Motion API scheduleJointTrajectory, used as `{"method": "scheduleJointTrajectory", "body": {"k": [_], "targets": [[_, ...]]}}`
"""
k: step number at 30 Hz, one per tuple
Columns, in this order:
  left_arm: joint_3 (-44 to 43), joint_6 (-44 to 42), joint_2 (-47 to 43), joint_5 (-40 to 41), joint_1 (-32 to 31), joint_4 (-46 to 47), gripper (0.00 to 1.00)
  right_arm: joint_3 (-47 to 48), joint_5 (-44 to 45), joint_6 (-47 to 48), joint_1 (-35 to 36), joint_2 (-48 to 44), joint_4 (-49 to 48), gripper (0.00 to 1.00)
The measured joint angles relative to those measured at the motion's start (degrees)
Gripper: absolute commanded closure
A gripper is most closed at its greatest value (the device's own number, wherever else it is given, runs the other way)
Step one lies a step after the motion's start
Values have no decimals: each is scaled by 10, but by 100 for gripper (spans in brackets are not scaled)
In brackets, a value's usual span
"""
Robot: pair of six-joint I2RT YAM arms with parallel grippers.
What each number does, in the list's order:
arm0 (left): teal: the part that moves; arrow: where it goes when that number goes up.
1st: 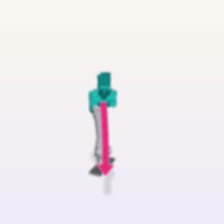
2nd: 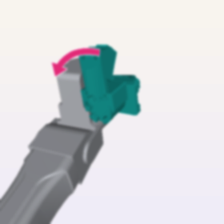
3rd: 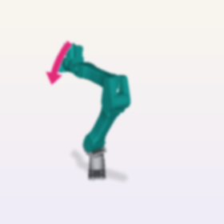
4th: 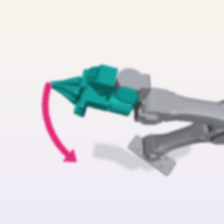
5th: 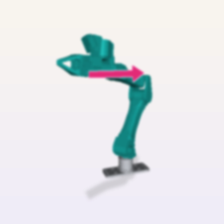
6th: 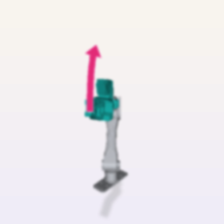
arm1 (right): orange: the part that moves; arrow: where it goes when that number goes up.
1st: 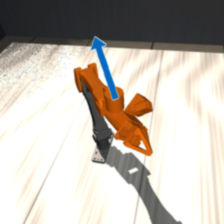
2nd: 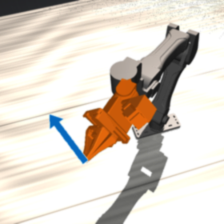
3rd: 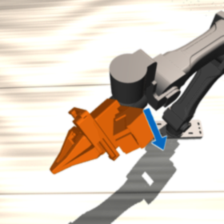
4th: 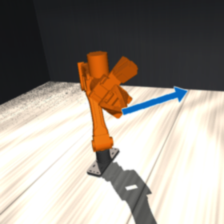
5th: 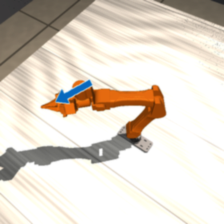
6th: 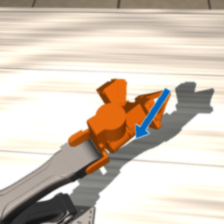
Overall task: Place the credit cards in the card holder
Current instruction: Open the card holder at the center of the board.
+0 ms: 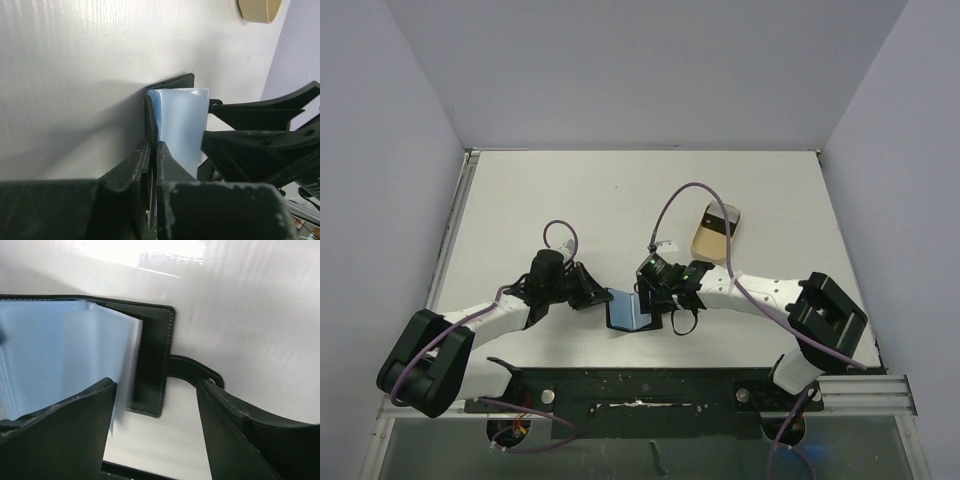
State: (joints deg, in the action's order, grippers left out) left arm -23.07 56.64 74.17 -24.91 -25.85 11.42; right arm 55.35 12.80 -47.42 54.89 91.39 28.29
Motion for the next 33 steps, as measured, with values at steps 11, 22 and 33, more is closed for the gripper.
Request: {"method": "scheduleJointTrajectory", "body": {"k": [11,22,33], "targets": [[0,6,1,-2,0,3,100,31,1,12,8,-78,12,45],[-1,24,26,-5,-3,28,100,37,-74,37,7,3,-65,47],[-2,9,37,6,-3,10,64,37,-94,33,6,67,-73,42]]}}
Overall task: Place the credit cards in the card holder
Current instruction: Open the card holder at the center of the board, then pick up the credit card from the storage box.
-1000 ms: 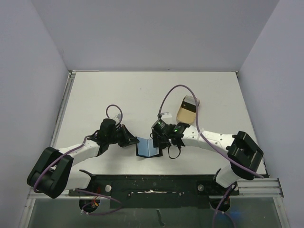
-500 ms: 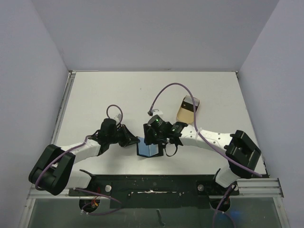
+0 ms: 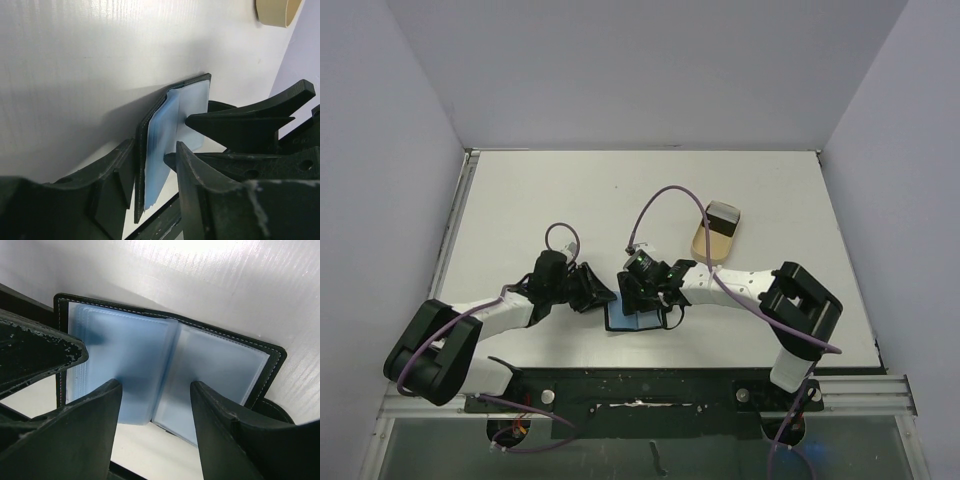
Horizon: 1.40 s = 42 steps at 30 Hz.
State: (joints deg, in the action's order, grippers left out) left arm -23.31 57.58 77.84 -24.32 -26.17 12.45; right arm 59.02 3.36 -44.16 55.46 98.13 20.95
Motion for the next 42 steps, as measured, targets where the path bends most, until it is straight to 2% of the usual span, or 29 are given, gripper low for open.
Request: {"method": "scheduleJointTrajectory", "body": {"k": [7,12,16,19,23,29,34,42], "targets": [[0,-7,2,1,0,0,64,0,1,-2,0,1,-1,37],[0,-12,23,1,0,2,72,0,4,-5,0,2,0,36],[0,-14,29,1,0,3,88,-2,8,-7,0,1,1,36],[0,-17,29,1,0,7,95,-2,11,-5,0,1,2,36],[0,-24,29,0,0,8,99,-10,16,8,0,-13,-1,36],[0,-29,27,-4,0,7,100,-17,24,79,-10,-98,-8,35],[-10,-43,13,-8,0,-18,100,0,42,157,-73,-153,-13,35],[-57,-82,-28,2,0,-112,100,56,76,293,-193,-124,9,35]]}}
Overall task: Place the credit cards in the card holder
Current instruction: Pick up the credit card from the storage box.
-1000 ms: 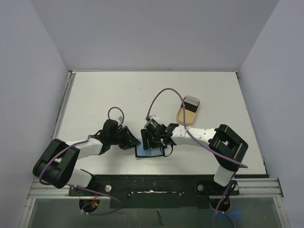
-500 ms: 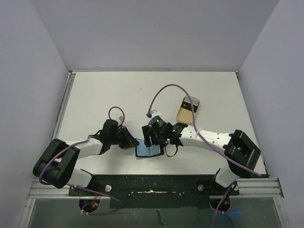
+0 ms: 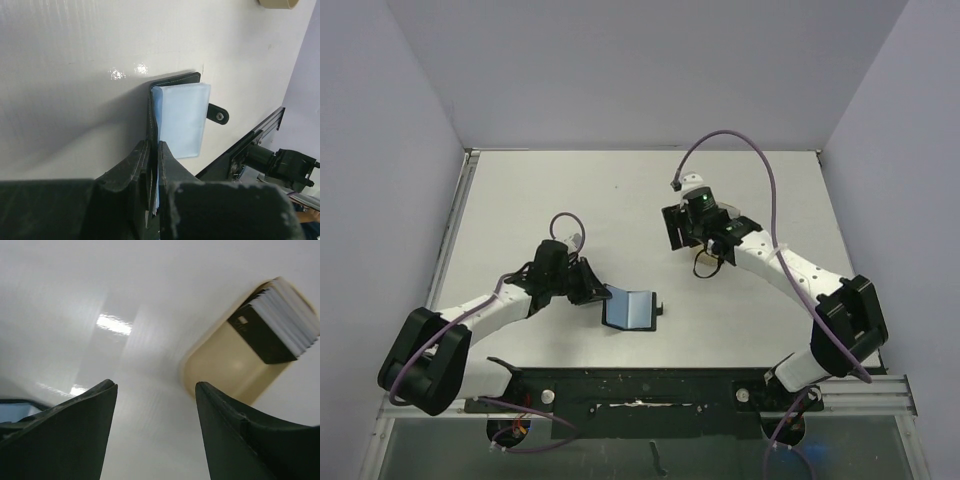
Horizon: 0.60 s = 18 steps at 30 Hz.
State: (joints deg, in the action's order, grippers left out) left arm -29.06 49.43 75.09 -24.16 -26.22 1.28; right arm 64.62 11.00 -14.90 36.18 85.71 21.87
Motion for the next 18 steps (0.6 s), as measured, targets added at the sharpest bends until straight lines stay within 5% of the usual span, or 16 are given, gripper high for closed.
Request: {"method": "scheduleJointTrajectory", "body": {"k": [10,18], "targets": [[-38,-45,-6,-11,0,-65,100,-1,-12,170,-148,30,-45,34],[-49,-67,-10,-34,0,-93,100,23,-7,274,-189,116,-56,33]]}}
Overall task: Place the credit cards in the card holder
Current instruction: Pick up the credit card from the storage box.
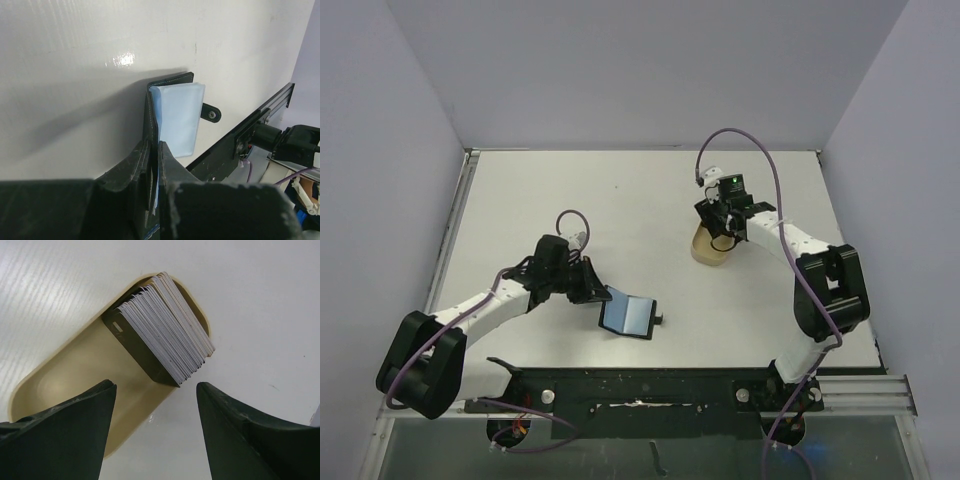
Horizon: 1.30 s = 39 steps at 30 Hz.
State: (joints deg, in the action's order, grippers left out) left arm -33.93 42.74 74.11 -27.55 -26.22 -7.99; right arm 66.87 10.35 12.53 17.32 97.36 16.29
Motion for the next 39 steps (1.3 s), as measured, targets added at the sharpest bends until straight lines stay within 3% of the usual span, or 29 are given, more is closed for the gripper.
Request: {"method": "scheduleJointTrajectory", "body": {"k": [13,24,31,39], "targets": [[-1,-10,-9,-5,1,-10,100,0,8,121,-12,46,-44,33],[-1,-10,-9,-12,1,-10,100,-24,28,145,-12,49,-96,37],[1,-7,-9,-12,1,-9,100,-30,23,157,-12,49,-102,33],[3,-4,-9,-12,1,-9,100,-30,32,164,-12,49,-106,44]]}}
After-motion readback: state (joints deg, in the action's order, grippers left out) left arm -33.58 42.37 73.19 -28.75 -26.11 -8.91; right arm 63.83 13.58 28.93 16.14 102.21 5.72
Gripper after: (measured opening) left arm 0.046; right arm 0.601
